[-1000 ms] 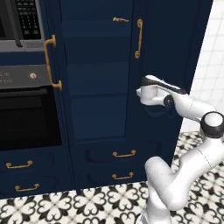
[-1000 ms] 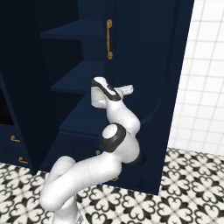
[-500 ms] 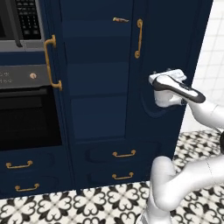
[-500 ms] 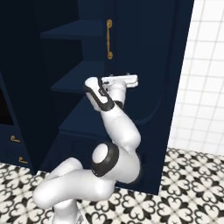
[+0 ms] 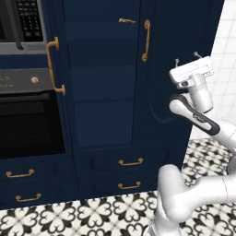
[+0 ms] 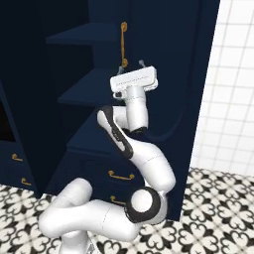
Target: Pick the honey bottle and place it on the digital scale for weighing, and close the cabinet.
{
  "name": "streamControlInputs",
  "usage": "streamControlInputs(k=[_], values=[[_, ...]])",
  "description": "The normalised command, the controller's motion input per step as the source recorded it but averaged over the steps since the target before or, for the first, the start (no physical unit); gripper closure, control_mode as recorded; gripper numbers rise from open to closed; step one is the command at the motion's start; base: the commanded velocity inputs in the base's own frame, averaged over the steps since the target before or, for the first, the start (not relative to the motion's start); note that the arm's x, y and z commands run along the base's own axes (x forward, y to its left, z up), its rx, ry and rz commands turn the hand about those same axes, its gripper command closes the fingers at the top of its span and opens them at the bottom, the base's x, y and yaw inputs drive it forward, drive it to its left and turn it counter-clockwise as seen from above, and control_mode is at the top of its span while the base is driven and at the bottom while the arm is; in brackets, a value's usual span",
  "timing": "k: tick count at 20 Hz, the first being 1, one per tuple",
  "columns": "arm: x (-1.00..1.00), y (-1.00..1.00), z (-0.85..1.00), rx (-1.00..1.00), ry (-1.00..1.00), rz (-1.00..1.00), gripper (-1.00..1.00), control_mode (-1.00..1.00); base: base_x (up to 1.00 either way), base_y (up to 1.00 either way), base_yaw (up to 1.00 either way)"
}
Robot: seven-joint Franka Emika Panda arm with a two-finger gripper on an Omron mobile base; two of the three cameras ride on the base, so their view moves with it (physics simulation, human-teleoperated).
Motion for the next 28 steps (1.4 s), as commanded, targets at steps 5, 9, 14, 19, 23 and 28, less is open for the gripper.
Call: streamControlInputs(k=[5, 9, 14, 19, 23, 28], values=[[-0.85, 0.19, 0.53, -0.29, -0.42, -0.17, -1.00, -1.00, 0.00, 0.00, 0.00], [-0.81, 0.18, 0.81, -0.23, -0.06, -0.13, -1.00, -1.00, 0.00, 0.00, 0.00], [-0.90, 0.18, 0.54, -0.25, 0.31, -0.11, -1.00, -1.00, 0.00, 0.00, 0.00], [-0.77, 0.12, 0.03, -0.18, 0.81, -0.12, -1.00, -1.00, 0.00, 0.00, 0.00], [-0.75, 0.04, 0.00, -0.16, 0.86, -0.13, -1.00, -1.00, 0.00, 0.00, 0.00], [-0.83, 0.05, 0.00, -0.19, 0.78, -0.12, -1.00, -1.00, 0.00, 0.00, 0.00]])
